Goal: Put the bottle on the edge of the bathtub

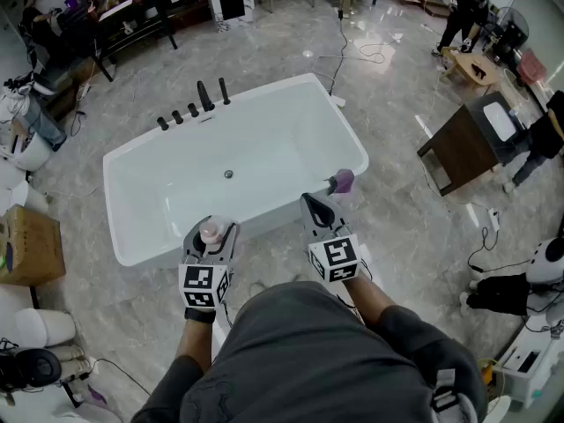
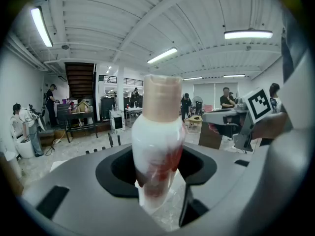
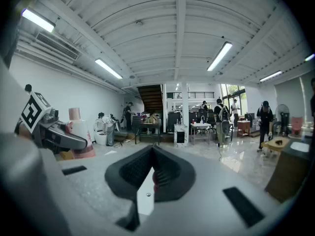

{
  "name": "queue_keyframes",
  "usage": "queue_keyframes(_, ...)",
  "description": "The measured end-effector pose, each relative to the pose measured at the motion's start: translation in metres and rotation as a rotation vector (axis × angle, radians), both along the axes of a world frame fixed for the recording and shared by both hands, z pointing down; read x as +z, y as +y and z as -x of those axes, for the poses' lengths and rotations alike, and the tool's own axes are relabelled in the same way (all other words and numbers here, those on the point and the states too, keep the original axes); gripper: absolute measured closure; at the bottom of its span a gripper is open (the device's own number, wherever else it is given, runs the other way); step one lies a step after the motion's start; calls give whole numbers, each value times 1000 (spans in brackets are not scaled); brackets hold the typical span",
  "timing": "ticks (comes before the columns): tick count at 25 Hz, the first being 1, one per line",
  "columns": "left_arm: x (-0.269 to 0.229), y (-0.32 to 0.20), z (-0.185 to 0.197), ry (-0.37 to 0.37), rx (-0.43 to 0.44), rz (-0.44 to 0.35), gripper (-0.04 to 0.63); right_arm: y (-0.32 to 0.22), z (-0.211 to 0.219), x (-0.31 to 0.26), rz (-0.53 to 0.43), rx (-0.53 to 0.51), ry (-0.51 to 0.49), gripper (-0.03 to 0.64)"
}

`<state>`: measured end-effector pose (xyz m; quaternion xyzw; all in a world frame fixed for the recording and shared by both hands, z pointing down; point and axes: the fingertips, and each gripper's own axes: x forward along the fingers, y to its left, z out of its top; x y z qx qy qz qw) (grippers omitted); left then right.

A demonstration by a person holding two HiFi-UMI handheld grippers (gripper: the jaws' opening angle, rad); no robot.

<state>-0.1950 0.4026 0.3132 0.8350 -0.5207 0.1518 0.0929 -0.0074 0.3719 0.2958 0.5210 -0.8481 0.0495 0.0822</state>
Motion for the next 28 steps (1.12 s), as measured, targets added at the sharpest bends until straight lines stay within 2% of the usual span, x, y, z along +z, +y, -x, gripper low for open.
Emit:
queue_keyframes(7, 7, -4, -9, -3, -12, 6, 371, -5, -10, 9, 6, -8, -2, 617)
queue_keyframes(12, 7, -8, -16, -3, -24, 17, 371, -8, -21, 7, 16, -23, -65, 615)
queue_keyframes(18, 14, -10, -29, 3, -62, 40, 371, -3, -46, 33, 74, -30, -45, 615)
queue_keyframes(23, 19, -16, -39, 39, -99, 49, 371, -7, -62, 57, 120, -48, -32, 615)
queue_keyframes(28, 26, -35, -47, 33, -105, 64, 371, -20, -67, 71, 151, -67, -27, 615)
